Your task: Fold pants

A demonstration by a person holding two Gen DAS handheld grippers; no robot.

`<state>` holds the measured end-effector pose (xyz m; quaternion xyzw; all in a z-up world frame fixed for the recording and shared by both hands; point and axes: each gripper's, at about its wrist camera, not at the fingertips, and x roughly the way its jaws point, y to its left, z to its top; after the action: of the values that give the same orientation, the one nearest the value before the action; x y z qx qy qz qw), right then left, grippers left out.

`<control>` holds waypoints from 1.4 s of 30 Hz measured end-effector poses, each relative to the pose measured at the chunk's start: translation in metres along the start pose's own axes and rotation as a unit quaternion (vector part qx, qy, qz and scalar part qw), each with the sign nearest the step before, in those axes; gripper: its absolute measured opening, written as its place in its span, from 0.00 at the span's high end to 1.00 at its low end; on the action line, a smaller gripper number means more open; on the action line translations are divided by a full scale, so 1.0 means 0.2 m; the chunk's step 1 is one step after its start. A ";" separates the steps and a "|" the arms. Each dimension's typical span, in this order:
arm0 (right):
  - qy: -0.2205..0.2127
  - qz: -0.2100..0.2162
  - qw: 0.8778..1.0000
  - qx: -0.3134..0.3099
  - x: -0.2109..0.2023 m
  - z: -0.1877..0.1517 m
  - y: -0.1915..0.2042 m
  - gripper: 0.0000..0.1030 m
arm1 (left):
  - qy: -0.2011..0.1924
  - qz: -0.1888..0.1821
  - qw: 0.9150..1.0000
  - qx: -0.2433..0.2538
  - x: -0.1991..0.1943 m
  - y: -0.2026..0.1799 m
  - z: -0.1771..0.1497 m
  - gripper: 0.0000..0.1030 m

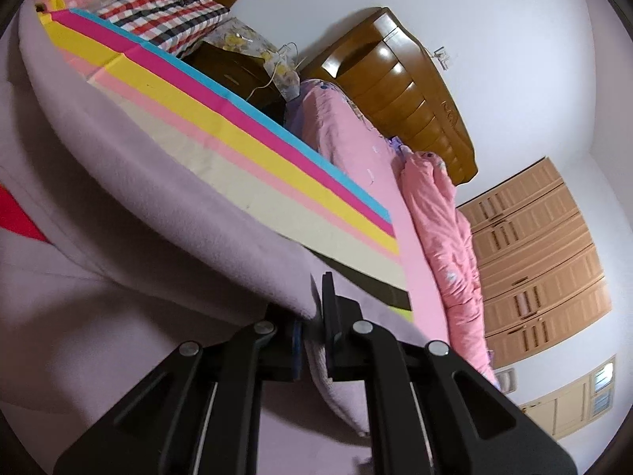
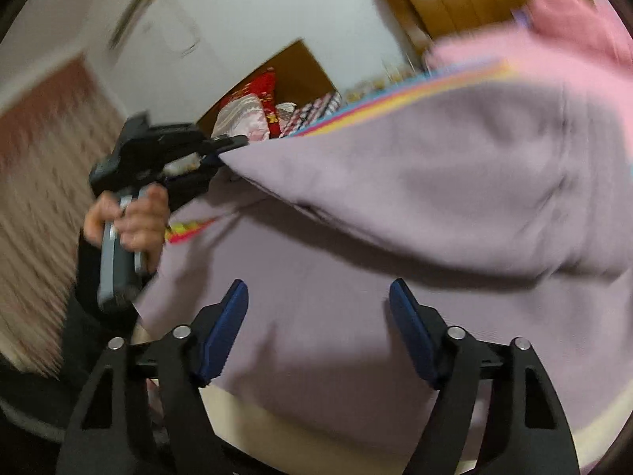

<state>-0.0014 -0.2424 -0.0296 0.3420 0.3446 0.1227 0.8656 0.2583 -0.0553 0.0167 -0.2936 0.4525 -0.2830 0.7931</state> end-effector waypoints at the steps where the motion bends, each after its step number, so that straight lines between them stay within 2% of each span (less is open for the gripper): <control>1: 0.009 0.018 1.000 0.019 0.03 0.00 0.00 0.39 | 0.001 -0.002 1.000 -0.003 -0.01 0.01 0.00 0.93; 2: 0.014 0.035 0.999 0.027 0.06 0.00 0.03 0.39 | 0.004 -0.002 1.000 -0.006 0.00 0.01 0.01 0.93; 4: 0.016 0.024 0.999 0.036 0.08 -0.07 0.06 0.39 | 0.012 0.000 1.000 -0.007 0.00 0.01 0.01 0.93; 6: -0.004 0.013 0.997 0.077 0.12 -0.06 0.03 0.38 | 0.012 0.000 1.000 -0.005 0.00 0.01 0.01 0.93; 8: -0.061 -0.027 0.994 0.092 0.12 -0.02 -0.01 0.35 | 0.013 -0.010 1.000 -0.011 -0.03 0.03 -0.01 0.93; 11: -0.113 -0.032 0.986 0.116 0.09 0.01 -0.03 0.30 | 0.017 -0.023 0.999 -0.026 -0.04 0.09 -0.03 0.93; 13: -0.141 -0.062 0.981 0.118 0.06 0.00 -0.06 0.30 | 0.015 -0.028 0.999 -0.033 -0.05 0.14 -0.06 0.93; 14: -0.138 -0.061 0.980 0.133 0.06 -0.01 -0.10 0.33 | 0.014 -0.030 0.999 -0.036 -0.07 0.17 -0.07 0.93; 16: -0.151 -0.066 0.973 0.161 0.01 -0.06 -0.18 0.62 | 0.013 -0.031 0.999 -0.041 -0.08 0.21 -0.09 0.93; 18: -0.154 -0.053 0.969 0.187 -0.04 -0.09 -0.26 0.72 | 0.015 -0.029 0.999 -0.044 -0.09 0.25 -0.11 0.93; 20: -0.171 -0.059 0.963 0.201 -0.10 -0.11 -0.31 0.73 | 0.017 -0.029 0.998 -0.047 -0.09 0.28 -0.13 0.93; 22: -0.185 -0.065 0.962 0.189 -0.14 -0.11 -0.33 0.86 | 0.016 -0.023 0.998 -0.051 -0.07 0.31 -0.13 0.92; 24: -0.189 -0.065 0.965 0.172 -0.16 -0.09 -0.31 0.88 | 0.011 -0.012 0.998 -0.060 -0.06 0.34 -0.12 0.87; 26: -0.196 -0.061 0.966 0.158 -0.19 -0.06 -0.27 0.89 | -0.008 0.007 0.997 -0.077 -0.08 0.39 -0.09 0.59; 27: -0.201 -0.058 0.967 0.147 -0.21 -0.03 -0.25 0.89 | -0.019 0.014 0.996 -0.089 -0.09 0.42 -0.07 0.50; 29: -0.206 -0.054 0.968 0.131 -0.23 0.01 -0.21 0.89 | -0.034 0.020 0.993 -0.110 -0.11 0.49 -0.02 0.49; 31: -0.206 -0.052 0.970 0.121 -0.23 0.04 -0.17 0.89 | -0.042 0.028 0.993 -0.109 -0.10 0.52 0.04 0.51; 32: -0.204 -0.052 0.970 0.118 -0.23 0.05 -0.17 0.89 | -0.045 0.033 0.993 -0.105 -0.10 0.53 0.06 0.64; 33: -0.200 -0.052 0.972 0.113 -0.23 0.07 -0.17 0.89 | -0.050 0.048 0.993 -0.097 -0.11 0.53 0.10 0.84; 34: -0.198 -0.053 0.973 0.110 -0.21 0.10 -0.15 0.89 | -0.055 0.056 0.993 -0.091 -0.12 0.54 0.11 0.91; 36: -0.179 -0.055 0.978 0.095 -0.17 0.23 -0.13 0.89 | -0.064 0.053 0.993 -0.089 -0.15 0.54 0.15 0.95; 40: -0.105 -0.036 0.991 0.077 -0.12 0.60 -0.18 0.89 | -0.060 0.044 0.995 -0.065 -0.21 0.43 0.27 0.95; 42: -0.100 -0.023 0.992 0.074 -0.19 0.74 -0.19 0.89 | -0.069 0.036 0.996 -0.042 -0.29 0.33 0.27 0.95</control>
<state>0.0702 -0.3631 0.0424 0.4078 0.2718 0.0423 0.8706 0.2938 0.0421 0.0230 -0.3292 0.4187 -0.2136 0.8190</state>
